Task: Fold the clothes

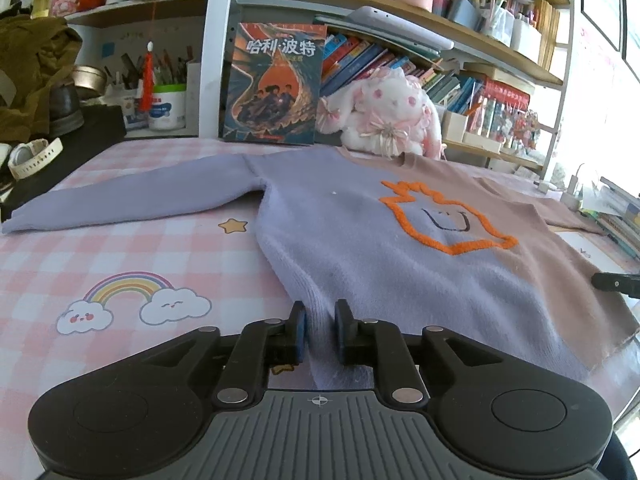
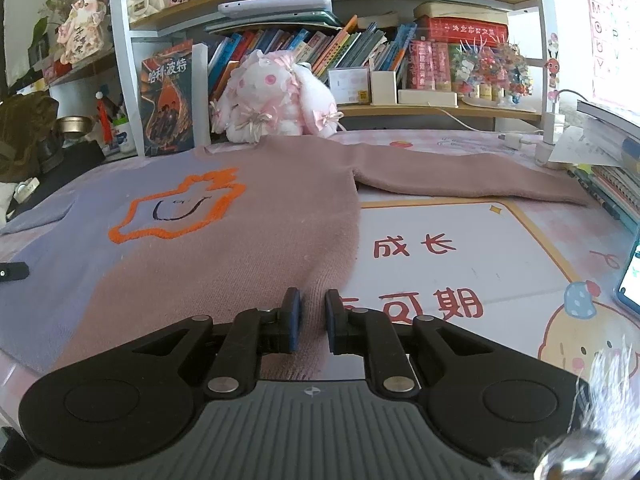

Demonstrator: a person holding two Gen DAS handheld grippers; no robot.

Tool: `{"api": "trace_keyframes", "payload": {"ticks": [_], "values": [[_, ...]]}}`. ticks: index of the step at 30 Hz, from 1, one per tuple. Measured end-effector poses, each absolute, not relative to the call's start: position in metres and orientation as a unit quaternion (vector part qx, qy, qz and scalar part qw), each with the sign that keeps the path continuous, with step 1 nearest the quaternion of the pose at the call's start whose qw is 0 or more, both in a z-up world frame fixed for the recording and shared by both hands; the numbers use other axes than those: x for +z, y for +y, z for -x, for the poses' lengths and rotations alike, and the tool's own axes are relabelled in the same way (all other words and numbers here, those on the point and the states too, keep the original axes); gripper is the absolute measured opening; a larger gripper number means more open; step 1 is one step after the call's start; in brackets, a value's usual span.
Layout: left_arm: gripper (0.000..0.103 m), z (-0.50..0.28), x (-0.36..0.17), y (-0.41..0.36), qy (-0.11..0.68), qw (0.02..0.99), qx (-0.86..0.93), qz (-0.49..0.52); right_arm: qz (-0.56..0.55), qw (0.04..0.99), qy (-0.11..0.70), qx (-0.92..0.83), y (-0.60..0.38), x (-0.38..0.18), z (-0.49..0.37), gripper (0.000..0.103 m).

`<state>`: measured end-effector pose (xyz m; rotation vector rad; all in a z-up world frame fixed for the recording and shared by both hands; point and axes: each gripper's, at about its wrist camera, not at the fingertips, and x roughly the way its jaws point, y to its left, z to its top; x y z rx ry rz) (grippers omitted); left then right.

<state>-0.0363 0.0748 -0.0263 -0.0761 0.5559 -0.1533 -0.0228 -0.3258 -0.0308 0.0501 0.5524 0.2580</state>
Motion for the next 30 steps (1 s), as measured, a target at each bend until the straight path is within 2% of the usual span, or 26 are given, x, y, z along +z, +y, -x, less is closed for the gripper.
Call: {"api": "trace_keyframes", "payload": {"ticks": [3, 4, 6, 7, 8, 10, 15, 20, 30], "values": [[0.023, 0.041, -0.026, 0.074, 0.272, 0.959, -0.073, 0.031, -0.029, 0.954, 0.270, 0.123, -0.326, -0.031, 0.024, 0.017], [0.030, 0.043, -0.026, 0.074, 0.272, 0.959, -0.072, 0.029, -0.032, 0.955, 0.270, 0.123, -0.326, -0.031, 0.025, 0.020], [0.049, 0.047, -0.025, 0.073, 0.271, 0.960, -0.070, 0.024, -0.037, 0.953, 0.268, 0.132, -0.327, -0.031, 0.029, 0.035], [0.051, 0.049, -0.025, 0.073, 0.269, 0.960, -0.070, 0.021, -0.032, 0.954, 0.267, 0.136, -0.324, -0.031, 0.031, 0.046], [0.052, 0.051, -0.024, 0.072, 0.267, 0.961, -0.071, 0.016, -0.025, 0.954, 0.265, 0.139, -0.322, -0.031, 0.034, 0.053], [0.055, 0.056, -0.021, 0.071, 0.258, 0.963, -0.072, 0.005, -0.011, 0.955, 0.263, 0.140, -0.316, -0.032, 0.040, 0.058], [0.073, 0.069, -0.009, 0.072, 0.226, 0.971, -0.071, -0.009, -0.027, 0.956, 0.266, 0.125, -0.313, -0.031, 0.045, 0.072], [0.082, 0.075, -0.004, 0.074, 0.210, 0.975, -0.069, 0.003, -0.026, 0.957, 0.258, 0.127, -0.304, -0.025, 0.049, 0.087], [0.086, 0.081, -0.015, 0.068, 0.212, 0.974, -0.073, -0.021, 0.020, 0.958, 0.246, 0.144, -0.274, -0.023, 0.058, 0.096]]}}
